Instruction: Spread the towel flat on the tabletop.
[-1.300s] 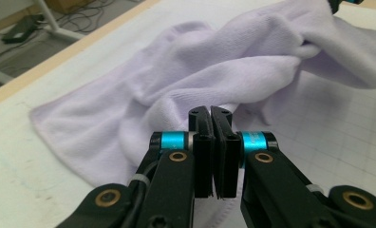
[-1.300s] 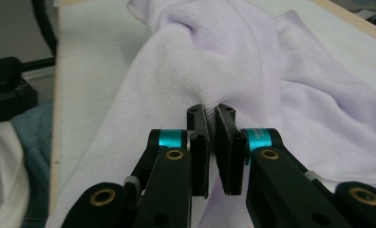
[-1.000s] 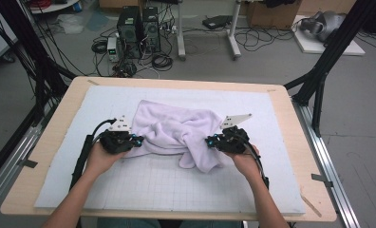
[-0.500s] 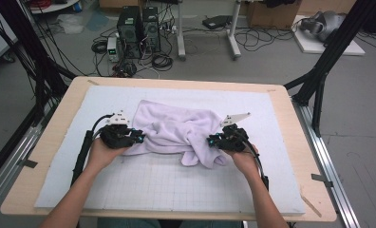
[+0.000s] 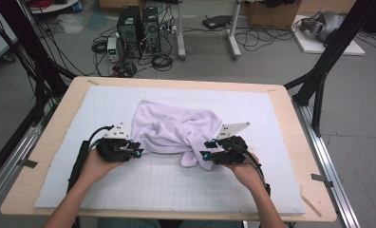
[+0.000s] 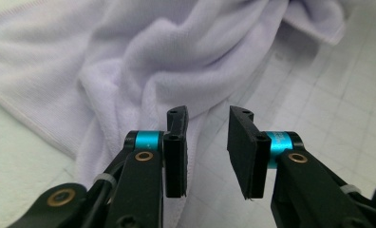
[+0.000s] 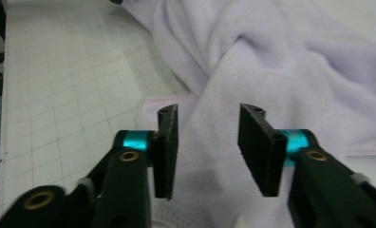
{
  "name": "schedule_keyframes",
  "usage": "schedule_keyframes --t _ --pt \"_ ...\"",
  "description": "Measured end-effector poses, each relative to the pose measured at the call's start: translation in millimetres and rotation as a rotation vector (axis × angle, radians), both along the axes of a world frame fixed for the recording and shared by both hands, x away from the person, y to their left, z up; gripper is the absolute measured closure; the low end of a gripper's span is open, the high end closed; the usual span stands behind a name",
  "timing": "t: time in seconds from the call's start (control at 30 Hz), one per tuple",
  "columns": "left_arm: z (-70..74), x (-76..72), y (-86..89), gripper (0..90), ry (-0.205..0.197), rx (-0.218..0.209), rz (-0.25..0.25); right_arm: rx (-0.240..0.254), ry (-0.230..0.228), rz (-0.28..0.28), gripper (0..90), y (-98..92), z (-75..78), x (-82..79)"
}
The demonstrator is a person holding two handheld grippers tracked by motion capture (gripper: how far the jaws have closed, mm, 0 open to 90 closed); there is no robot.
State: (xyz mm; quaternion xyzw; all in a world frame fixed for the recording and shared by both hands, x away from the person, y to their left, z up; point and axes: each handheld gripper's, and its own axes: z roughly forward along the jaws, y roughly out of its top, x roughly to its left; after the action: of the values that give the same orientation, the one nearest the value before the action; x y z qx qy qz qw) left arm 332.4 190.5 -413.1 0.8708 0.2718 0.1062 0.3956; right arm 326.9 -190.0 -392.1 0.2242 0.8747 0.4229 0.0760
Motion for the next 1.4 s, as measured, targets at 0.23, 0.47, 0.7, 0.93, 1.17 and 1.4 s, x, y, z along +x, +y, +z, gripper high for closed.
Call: schedule_keyframes --t 0.23,0.47,0.7,0.93,1.17,1.4 --pt "-22.1 11.1 -18.0 64.6 0.012 0.08 0.0 -0.079 0.055 -0.005 51.4 12.0 -32.0 2.7" --pt "-23.2 13.7 -21.6 84.3 -0.042 0.116 0.023 -0.089 0.054 -0.034 77.7 11.2 -41.6 8.9" --pt "-14.2 7.7 -15.3 87.1 -0.044 0.086 0.016 -0.059 0.046 0.0 84.0 8.3 -30.2 1.6" --pt "14.7 -16.8 9.0 87.4 -0.082 0.045 -0.001 0.008 0.007 0.029 83.9 -0.9 -0.2 -17.2" --pt "37.3 -36.1 29.5 87.4 -0.131 0.029 0.012 0.057 -0.022 0.065 84.0 0.6 26.4 -28.1" --pt "38.6 -11.2 40.8 87.4 -0.121 0.024 0.088 0.015 -0.037 0.0 84.0 -3.6 28.8 -1.5"
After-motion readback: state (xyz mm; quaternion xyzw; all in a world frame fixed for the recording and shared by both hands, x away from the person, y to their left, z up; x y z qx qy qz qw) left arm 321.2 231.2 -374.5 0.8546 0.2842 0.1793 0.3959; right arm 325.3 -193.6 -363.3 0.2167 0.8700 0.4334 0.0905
